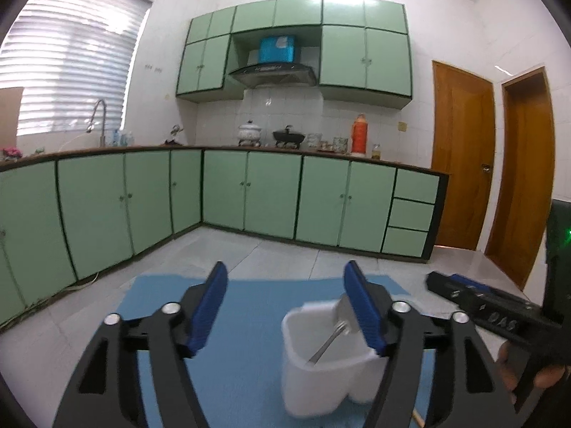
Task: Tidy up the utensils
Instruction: 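Lift both spoons into the white holder and open both grippers to release them, then grasp the small cartoon-handled spoon with the left gripper while the right gripper grasps the silver spoon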
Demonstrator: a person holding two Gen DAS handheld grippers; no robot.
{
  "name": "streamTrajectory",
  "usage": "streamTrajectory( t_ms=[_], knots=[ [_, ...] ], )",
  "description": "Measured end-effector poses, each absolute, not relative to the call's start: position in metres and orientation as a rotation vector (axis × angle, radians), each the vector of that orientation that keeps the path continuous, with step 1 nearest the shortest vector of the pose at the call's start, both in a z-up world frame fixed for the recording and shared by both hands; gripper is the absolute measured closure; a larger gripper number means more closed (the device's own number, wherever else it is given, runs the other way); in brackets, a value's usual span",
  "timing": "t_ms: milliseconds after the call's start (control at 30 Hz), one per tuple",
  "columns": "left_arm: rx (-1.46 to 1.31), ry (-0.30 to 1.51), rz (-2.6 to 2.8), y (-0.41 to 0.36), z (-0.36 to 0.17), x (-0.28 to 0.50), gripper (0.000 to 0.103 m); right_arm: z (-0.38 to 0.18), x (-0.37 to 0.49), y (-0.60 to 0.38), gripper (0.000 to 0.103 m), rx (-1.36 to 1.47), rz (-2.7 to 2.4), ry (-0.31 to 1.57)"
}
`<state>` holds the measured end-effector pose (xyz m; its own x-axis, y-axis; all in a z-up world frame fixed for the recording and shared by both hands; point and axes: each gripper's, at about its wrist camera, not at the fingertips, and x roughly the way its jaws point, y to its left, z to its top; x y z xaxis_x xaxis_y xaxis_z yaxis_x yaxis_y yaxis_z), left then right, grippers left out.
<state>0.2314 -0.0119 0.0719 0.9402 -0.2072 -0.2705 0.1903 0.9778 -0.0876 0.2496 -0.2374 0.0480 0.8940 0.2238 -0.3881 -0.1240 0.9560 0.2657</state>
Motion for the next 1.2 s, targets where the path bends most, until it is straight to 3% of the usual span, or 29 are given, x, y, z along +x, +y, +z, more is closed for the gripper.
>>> streamTrajectory(
  t_ms=[200, 367, 667, 1067, 1133, 1167, 1200],
  knots=[
    [-0.050, 0.429, -0.172, 0.006, 0.049, 0.195, 0.017, 0.031, 0.203, -0.251, 0.027, 0.206, 0.121, 0.479],
    [-0.047, 0.625, -0.157, 0.007, 0.010, 0.177, 0.017, 0.011, 0.175, -0.259, 0.026, 0.204, 0.083, 0.558],
    [0.015, 0.774, -0.105, -0.001, -0.043, 0.168, 0.018, -0.023, 0.143, -0.260, 0.026, 0.181, 0.045, 0.642],
    [0.036, 0.856, -0.121, -0.009, -0.066, 0.174, 0.042, -0.033, 0.149, -0.263, 0.027, 0.151, 0.047, 0.683],
    [0.038, 0.849, -0.124, -0.009, -0.065, 0.172, 0.058, -0.035, 0.149, -0.263, 0.027, 0.146, 0.050, 0.691],
    [0.039, 0.848, -0.134, -0.011, -0.065, 0.172, 0.071, -0.035, 0.150, -0.262, 0.028, 0.142, 0.049, 0.695],
    [0.043, 0.847, -0.144, -0.011, -0.065, 0.172, 0.076, -0.035, 0.151, -0.261, 0.028, 0.138, 0.049, 0.699]
  ],
)
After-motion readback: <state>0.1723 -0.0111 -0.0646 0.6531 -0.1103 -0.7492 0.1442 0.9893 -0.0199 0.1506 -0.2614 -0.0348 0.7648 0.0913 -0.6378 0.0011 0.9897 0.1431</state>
